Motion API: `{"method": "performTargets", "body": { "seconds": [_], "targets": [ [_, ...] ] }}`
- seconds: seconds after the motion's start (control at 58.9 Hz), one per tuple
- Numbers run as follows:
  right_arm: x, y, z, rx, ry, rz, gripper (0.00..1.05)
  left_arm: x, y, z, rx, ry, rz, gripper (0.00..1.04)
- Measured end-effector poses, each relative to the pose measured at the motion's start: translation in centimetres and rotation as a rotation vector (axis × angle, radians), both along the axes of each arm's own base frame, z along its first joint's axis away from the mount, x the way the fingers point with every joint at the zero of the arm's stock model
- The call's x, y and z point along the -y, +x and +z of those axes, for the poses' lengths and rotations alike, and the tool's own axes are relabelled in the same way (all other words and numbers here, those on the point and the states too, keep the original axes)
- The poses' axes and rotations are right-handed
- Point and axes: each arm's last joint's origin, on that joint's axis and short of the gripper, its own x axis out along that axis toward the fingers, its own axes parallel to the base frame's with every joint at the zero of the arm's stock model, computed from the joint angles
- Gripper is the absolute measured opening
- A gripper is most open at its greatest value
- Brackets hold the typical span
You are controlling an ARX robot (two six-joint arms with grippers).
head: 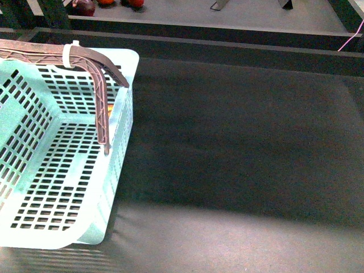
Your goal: Pick apple with right arm and hold basket with left
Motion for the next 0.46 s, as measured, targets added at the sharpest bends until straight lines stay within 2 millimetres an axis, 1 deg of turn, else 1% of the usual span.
{"method": "performTargets", "body": {
  "seconds": [0.034,0.068,0.085,0.153,0.17,0.221,0.272,0.34,0.458],
  "targets": [
    [0.00,0.00,0.01,0.000,0.000,0.000,0.96,0.00,0.00,0.00,0.000,0.000,0.000,0.52],
    [0.00,0.00,0.01,0.000,0.000,0.000,0.96,0.00,0.00,0.00,0.000,0.000,0.000,0.59],
    [0.00,0.00,0.01,0.000,0.000,0.000,0.96,0.00,0.00,0.00,0.000,0.000,0.000,0.64],
    [0.00,0.00,0.01,0.000,0.000,0.000,0.96,0.00,0.00,0.00,0.000,0.000,0.000,0.79],
    [0.00,0.00,0.01,0.000,0.000,0.000,0.96,0.00,0.00,0.00,0.000,0.000,0.000,0.80],
    [0.00,0.00,0.01,0.000,0.000,0.000,0.96,0.00,0.00,0.00,0.000,0.000,0.000,0.91],
    [0.00,0.00,0.01,0.000,0.000,0.000,0.96,0.00,0.00,0.00,0.000,0.000,0.000,0.99],
    [0.00,0.00,0.01,0.000,0.000,0.000,0.96,0.00,0.00,0.00,0.000,0.002,0.000,0.97],
    [0.00,0.00,0.01,0.000,0.000,0.000,0.96,0.00,0.00,0.00,0.000,0.002,0.000,0.98]
  ]
}}
